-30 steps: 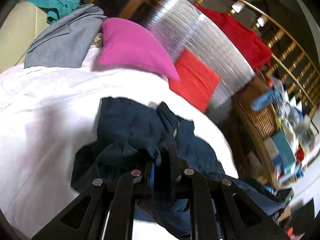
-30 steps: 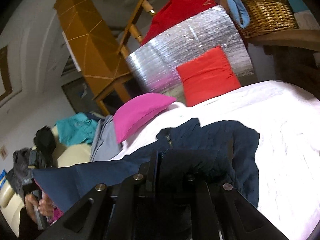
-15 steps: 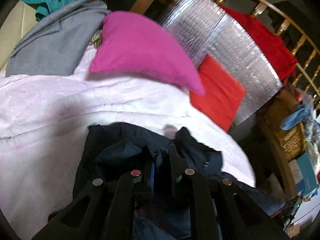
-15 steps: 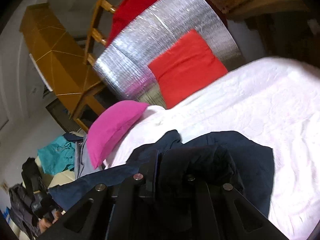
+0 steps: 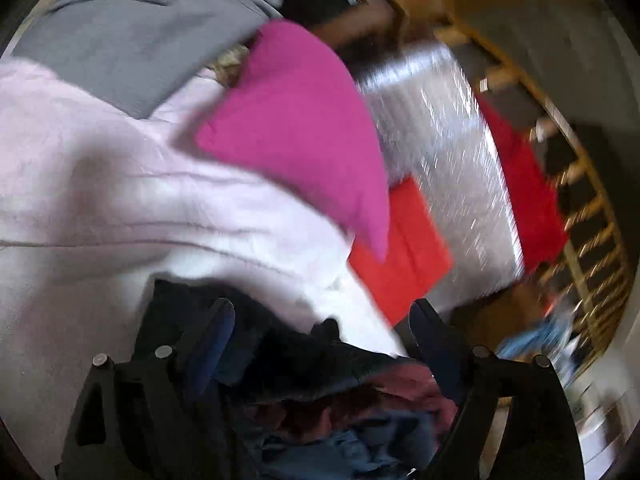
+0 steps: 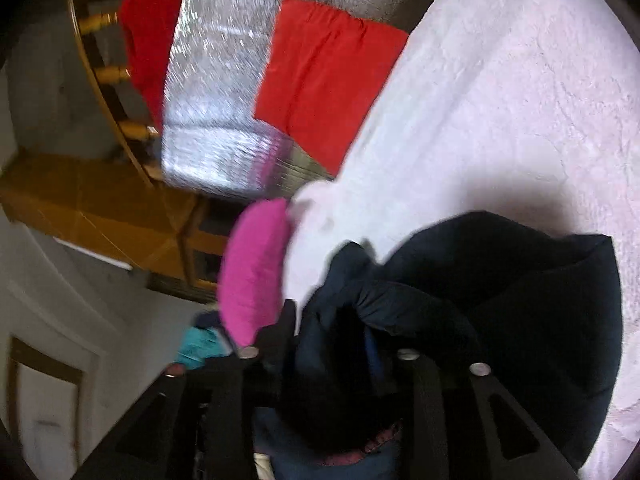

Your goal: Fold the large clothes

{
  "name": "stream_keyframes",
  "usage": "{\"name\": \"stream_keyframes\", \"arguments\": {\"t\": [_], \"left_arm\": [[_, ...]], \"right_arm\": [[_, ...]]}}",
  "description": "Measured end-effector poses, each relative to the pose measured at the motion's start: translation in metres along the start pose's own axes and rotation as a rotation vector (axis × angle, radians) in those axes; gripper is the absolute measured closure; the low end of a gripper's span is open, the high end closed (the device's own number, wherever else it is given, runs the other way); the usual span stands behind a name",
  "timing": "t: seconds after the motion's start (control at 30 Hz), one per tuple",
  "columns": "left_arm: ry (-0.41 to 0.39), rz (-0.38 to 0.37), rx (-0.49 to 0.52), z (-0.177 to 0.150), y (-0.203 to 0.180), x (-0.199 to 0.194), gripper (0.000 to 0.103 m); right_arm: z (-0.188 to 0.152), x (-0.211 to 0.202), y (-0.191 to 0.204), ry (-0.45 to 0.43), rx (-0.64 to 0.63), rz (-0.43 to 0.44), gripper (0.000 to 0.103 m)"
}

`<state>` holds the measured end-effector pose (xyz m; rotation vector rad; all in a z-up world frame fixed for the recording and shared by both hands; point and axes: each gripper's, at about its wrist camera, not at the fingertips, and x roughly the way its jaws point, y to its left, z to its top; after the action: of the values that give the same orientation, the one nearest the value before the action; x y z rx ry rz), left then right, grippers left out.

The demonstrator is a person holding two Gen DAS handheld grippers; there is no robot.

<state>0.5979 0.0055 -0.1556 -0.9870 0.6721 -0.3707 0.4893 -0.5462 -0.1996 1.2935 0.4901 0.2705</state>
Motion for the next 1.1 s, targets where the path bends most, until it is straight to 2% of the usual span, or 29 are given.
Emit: {"name": "stream_keyframes", "arguments": {"t": [0.03,0.07,0.17,0.27,0.4,0.43,0.53,0.57,0.7,0.8,0.83,0.87,0.9,0.93,1.03,1.1], "left_arm": [[0.002,0.027,-0.011,0.003,0.003,-0.002,0.014],[0.0,0.045,-0.008,0.003,0.003,-0.003,0.014],[-0.004,0.124,0.035,-0.003,0.0,-0.004,0.014],[0.014,0.15,0.072,-0.011,-0.005,-0.005,0.014],[0.033,0.276,0.153,-0.02,-0.012,-0.005,0.013],[0.051,0.359,0.184,-0.023,-0.012,-0.002,0.013],[0.112,0.518,0.26,-0.031,-0.007,0.007,0.013],[0.137,0.551,0.281,-0.034,-0.004,0.01,0.013],[0.204,0.635,0.397,-0.051,-0.004,0.022,0.014],[0.212,0.697,0.52,-0.062,-0.009,0.03,0.013],[0.206,0.715,0.544,-0.064,-0.008,0.031,0.014],[0.2,0.73,0.55,-0.065,-0.006,0.032,0.014],[0.2,0.745,0.55,-0.066,-0.001,0.035,0.013],[0.221,0.752,0.538,-0.066,0.005,0.038,0.013],[0.251,0.728,0.426,-0.054,0.015,0.036,0.014],[0.19,0.714,0.397,-0.044,0.007,0.026,0.014]], "right_arm": [[0.001,-0.005,0.001,-0.023,0.013,0.03,0.039],[0.001,-0.013,0.002,-0.059,0.019,0.056,0.03],[0.002,-0.032,0.015,-0.133,-0.035,0.039,0.027],[0.001,-0.057,0.019,-0.198,-0.055,0.024,0.026],[-0.005,-0.083,0.011,-0.24,-0.062,-0.089,0.026],[-0.007,-0.085,0.008,-0.235,-0.062,-0.122,0.026],[-0.01,-0.079,0.006,-0.18,-0.087,-0.259,0.026],[-0.012,-0.074,0.008,-0.157,-0.118,-0.316,0.026],[-0.019,-0.051,0.016,-0.071,-0.233,-0.45,0.026],[-0.03,-0.034,0.021,-0.022,-0.328,-0.536,0.026],[-0.035,-0.026,0.024,-0.007,-0.383,-0.584,0.031],[-0.04,-0.019,0.027,0.01,-0.441,-0.629,0.057],[-0.044,-0.01,0.028,0.042,-0.506,-0.697,0.076],[-0.048,-0.003,0.026,0.063,-0.535,-0.765,0.081],[-0.048,0.001,0.021,0.062,-0.508,-0.808,0.08],[-0.047,-0.002,0.026,0.052,-0.511,-0.806,0.081]]}}
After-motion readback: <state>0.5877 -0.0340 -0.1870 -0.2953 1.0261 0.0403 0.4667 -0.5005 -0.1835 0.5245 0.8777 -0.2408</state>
